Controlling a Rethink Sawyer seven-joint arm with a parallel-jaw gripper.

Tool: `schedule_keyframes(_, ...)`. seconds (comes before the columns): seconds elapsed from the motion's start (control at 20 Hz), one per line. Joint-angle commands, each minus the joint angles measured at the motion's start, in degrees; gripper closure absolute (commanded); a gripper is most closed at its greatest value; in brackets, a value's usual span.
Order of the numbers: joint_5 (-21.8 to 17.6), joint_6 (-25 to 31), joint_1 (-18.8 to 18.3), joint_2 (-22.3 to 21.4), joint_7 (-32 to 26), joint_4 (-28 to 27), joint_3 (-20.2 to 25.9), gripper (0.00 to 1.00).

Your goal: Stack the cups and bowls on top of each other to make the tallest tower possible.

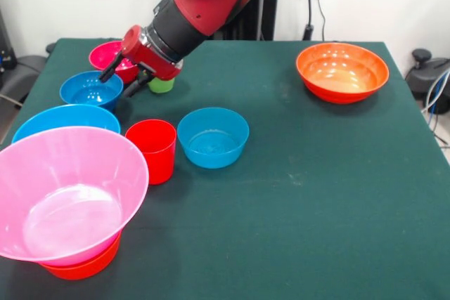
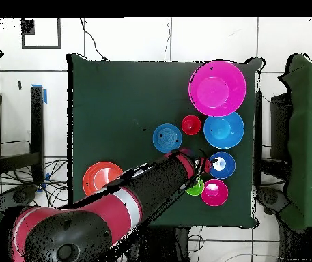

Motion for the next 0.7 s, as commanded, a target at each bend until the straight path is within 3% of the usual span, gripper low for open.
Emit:
schedule_keyframes(0.05, 4.75, -6.14, 0.57, 2.44, 10.19, -5.24, 5.16, 0.00)
schedule_keyframes(0.7, 6.44, -8.54, 0.45, 3.88, 8.57, -6.05, 4.42, 0.00)
